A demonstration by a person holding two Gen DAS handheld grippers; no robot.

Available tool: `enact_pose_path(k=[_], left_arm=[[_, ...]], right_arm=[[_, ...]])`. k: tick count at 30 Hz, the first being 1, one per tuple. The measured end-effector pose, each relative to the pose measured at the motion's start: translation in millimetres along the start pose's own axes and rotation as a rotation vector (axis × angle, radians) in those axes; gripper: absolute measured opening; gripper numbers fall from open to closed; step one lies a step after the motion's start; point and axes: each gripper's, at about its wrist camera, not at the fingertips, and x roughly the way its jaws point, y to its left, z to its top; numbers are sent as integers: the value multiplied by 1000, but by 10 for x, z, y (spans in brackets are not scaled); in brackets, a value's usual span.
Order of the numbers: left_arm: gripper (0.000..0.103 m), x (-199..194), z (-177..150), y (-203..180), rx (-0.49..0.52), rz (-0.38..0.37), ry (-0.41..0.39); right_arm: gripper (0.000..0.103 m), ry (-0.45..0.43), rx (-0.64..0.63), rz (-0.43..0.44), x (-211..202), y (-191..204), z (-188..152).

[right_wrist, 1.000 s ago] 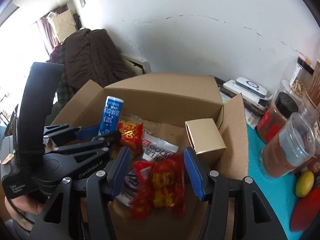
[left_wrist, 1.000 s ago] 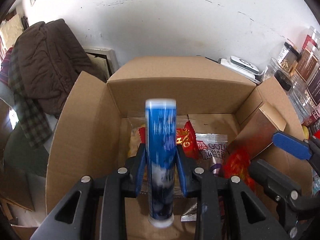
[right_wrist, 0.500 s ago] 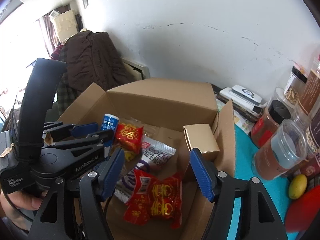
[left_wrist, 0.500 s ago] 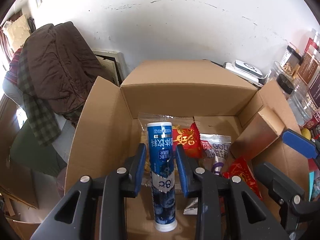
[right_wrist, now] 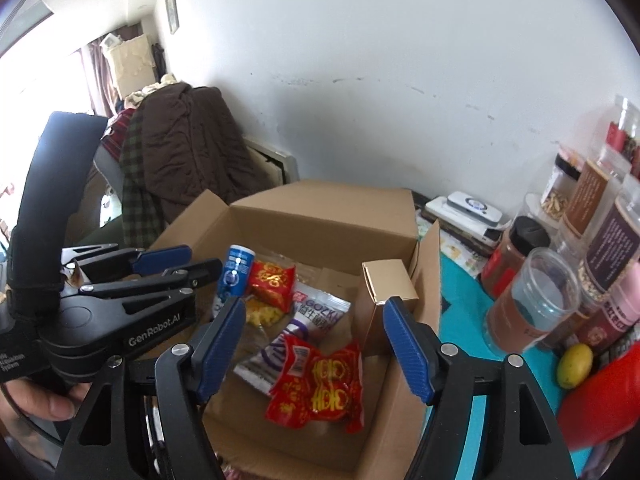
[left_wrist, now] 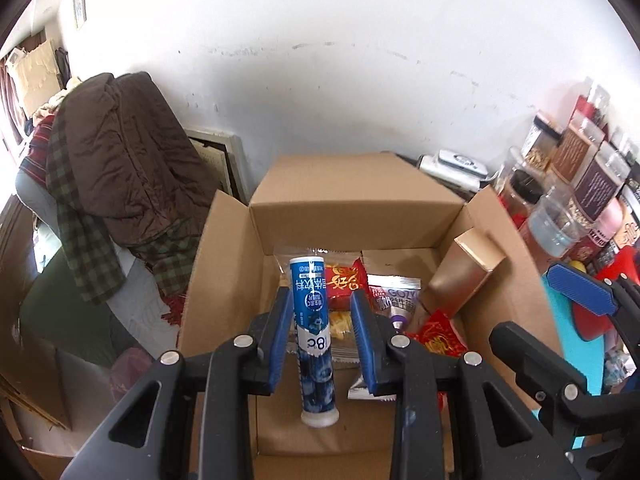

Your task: Organize snacks

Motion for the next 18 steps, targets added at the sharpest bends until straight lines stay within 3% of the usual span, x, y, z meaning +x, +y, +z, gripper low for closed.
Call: enact_pose_path(k=[18], left_arm=[[30, -1222, -152, 75, 2, -4, -182]], right_arm=[[79, -160, -51, -39, -1068, 344, 25]])
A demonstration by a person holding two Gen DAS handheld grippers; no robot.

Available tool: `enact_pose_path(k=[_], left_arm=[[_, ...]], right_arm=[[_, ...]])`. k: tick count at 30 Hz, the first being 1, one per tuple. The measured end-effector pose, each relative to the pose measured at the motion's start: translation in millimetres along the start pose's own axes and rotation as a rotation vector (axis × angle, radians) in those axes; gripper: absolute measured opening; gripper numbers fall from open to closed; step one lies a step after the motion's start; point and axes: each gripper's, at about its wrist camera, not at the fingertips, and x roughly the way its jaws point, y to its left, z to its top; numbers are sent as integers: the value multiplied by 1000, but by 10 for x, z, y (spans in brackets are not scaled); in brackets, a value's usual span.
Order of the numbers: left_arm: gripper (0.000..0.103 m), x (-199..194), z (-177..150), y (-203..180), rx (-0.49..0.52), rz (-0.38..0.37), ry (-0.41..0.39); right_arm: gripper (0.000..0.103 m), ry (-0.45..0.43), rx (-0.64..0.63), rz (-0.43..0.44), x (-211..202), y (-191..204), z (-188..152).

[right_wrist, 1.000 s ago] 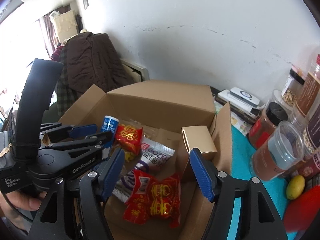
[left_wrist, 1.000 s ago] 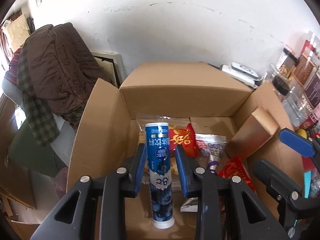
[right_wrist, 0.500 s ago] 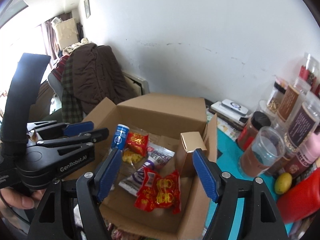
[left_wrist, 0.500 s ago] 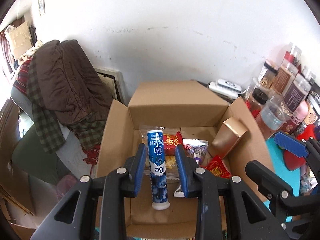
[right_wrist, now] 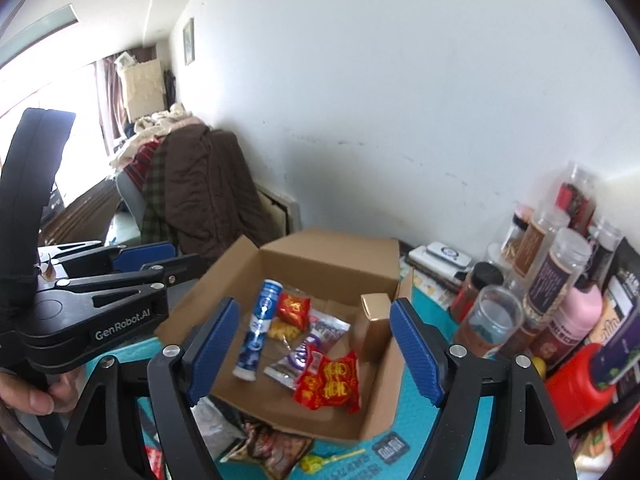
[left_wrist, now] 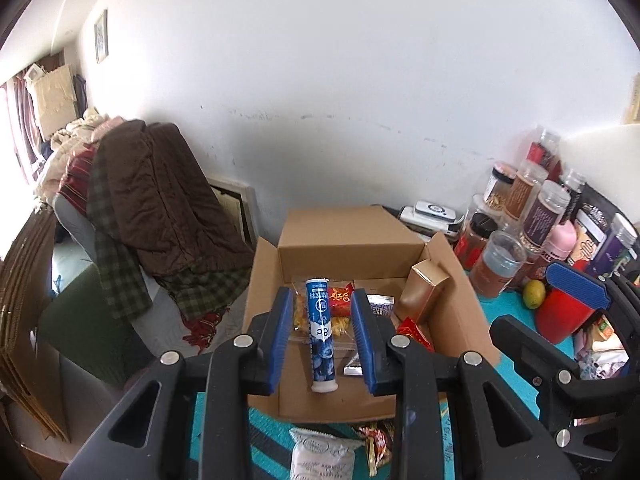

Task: Organize snacks
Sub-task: 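Withdraw both open tools from the box toward the loose snacks on the table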

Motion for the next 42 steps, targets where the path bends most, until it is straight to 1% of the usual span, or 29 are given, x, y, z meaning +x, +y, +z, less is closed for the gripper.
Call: enact_pose_path(k=[6, 12, 14, 15, 16, 17, 26, 28, 32, 36, 42], left_arm=[[30, -348, -100, 54, -14, 1, -35], [31, -594, -341, 48, 4, -24, -30], [47, -671, -424, 63, 3, -25, -34], [61, -713, -463, 72, 3, -24, -40], [72, -751, -491, 83, 2, -22, -48], [74, -828, -548, 109, -3, -17, -66], [75, -1137, -937, 190, 10, 19, -93], [75, -1151, -1039, 193, 27, 30, -94], [75, -1148, -1214, 201, 51, 27, -63], [75, -1163, -1393, 222, 58, -4, -38], [75, -1137, -1634, 318, 34, -22, 3]], right_arm=[[79, -42, 11, 1, -318, 94, -105], [79, -65, 10, -11, -583, 190, -267], [79, -69, 10, -13, -652, 223, -315], [79, -72, 11, -13, -698, 242, -360], [79, -73, 12, -14, -729, 262, -393], [79, -74, 12, -15, -757, 278, -430], [79, -59, -2, -2, -955, 480, -775], [81, -61, -14, -1, -994, 539, -853], [82, -52, -21, 12, -1026, 643, -994], [82, -31, -21, 32, -997, 727, -1146], [82, 29, -9, 69, -876, 831, -1368]])
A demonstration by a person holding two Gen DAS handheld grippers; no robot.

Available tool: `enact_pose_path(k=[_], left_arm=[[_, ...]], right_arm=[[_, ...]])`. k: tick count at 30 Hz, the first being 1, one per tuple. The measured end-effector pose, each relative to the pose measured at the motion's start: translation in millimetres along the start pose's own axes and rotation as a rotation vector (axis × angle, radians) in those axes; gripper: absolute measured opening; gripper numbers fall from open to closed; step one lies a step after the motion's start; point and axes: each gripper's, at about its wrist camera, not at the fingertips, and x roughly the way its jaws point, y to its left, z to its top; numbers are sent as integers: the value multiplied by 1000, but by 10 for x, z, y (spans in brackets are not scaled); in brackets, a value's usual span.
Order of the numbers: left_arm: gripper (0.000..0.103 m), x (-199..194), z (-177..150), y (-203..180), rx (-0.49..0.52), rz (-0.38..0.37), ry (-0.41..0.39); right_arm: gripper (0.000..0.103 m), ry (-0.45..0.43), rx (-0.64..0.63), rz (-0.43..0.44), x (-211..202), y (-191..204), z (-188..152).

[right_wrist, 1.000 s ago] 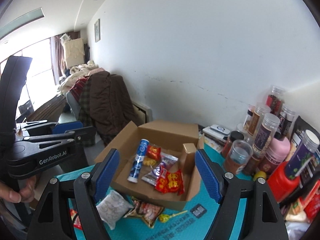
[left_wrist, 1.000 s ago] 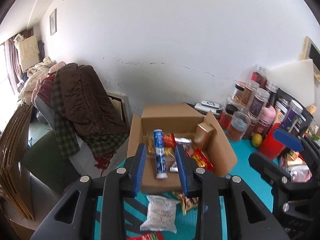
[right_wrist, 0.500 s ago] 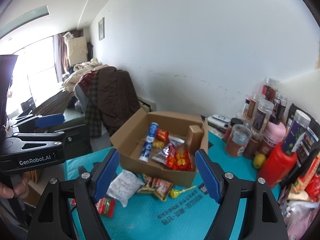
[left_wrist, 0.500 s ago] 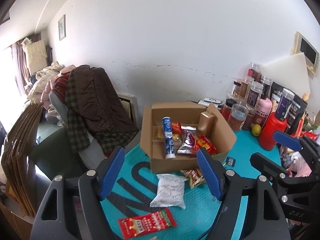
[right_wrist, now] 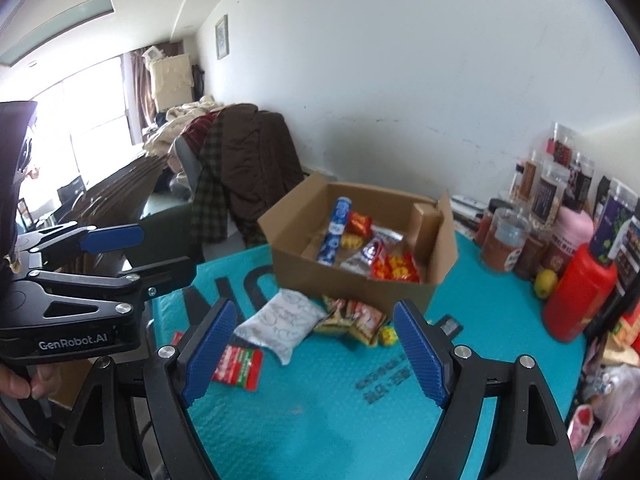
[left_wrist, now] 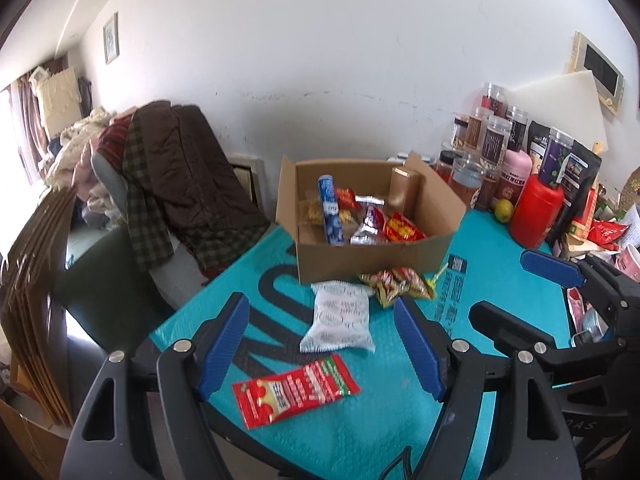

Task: Organize snacks
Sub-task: 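Withdraw both open tools from the box toward the loose snacks on the table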

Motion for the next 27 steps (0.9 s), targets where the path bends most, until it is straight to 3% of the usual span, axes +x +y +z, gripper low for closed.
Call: enact_pose_path(k=[15, 27], left_arm=[[75, 154, -546, 471, -80, 54, 126], [75, 407, -762, 896, -180, 98, 216]], right_arm=[[82, 116, -64, 158, 446, 437, -384], [82, 239, -216, 318, 1048, 784, -404]])
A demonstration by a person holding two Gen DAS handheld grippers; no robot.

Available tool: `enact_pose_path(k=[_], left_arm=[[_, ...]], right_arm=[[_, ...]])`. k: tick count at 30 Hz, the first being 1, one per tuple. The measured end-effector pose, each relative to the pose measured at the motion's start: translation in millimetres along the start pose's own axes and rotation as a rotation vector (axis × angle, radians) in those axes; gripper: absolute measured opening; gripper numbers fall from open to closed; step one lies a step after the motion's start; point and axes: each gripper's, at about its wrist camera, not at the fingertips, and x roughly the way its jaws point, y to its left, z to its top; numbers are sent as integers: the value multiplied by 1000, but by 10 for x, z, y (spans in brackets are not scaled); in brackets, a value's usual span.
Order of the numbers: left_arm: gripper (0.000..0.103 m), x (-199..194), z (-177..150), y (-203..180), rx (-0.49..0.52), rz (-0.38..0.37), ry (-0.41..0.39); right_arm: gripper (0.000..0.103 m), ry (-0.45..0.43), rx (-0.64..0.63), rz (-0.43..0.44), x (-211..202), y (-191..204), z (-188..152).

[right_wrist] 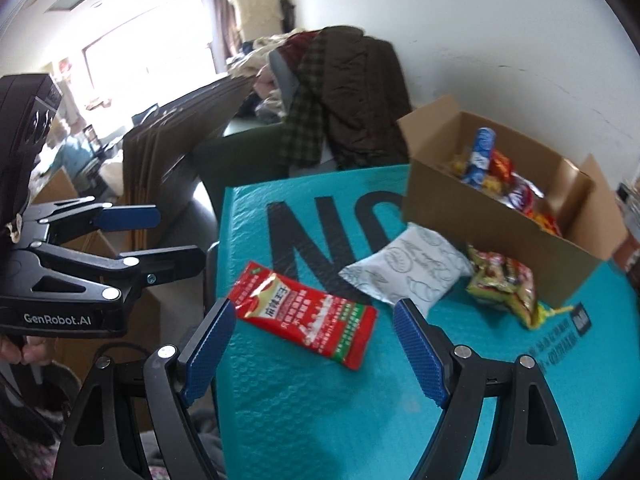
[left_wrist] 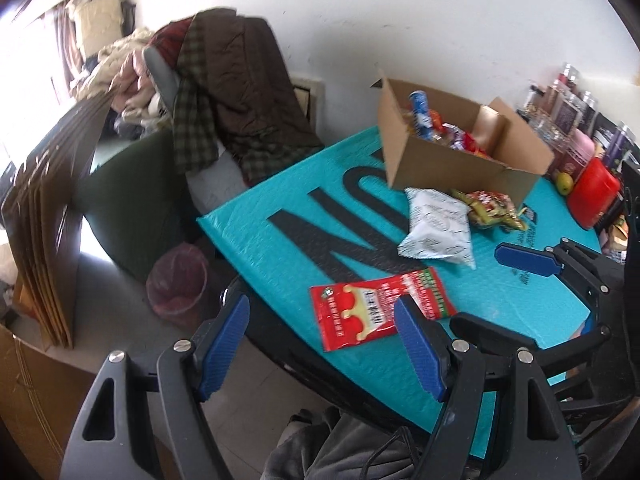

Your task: Organize snacks

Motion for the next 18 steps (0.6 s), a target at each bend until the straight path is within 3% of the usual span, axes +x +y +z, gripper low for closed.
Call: enact_pose_path(k=[12, 18], left_arm=[[75, 384, -147, 176, -104, 4, 134], [75, 437, -185, 228, -146, 12, 160]], right_arm=[[82, 165, -243, 148, 650, 54, 105], [82, 234, -355, 209, 895, 110, 119]])
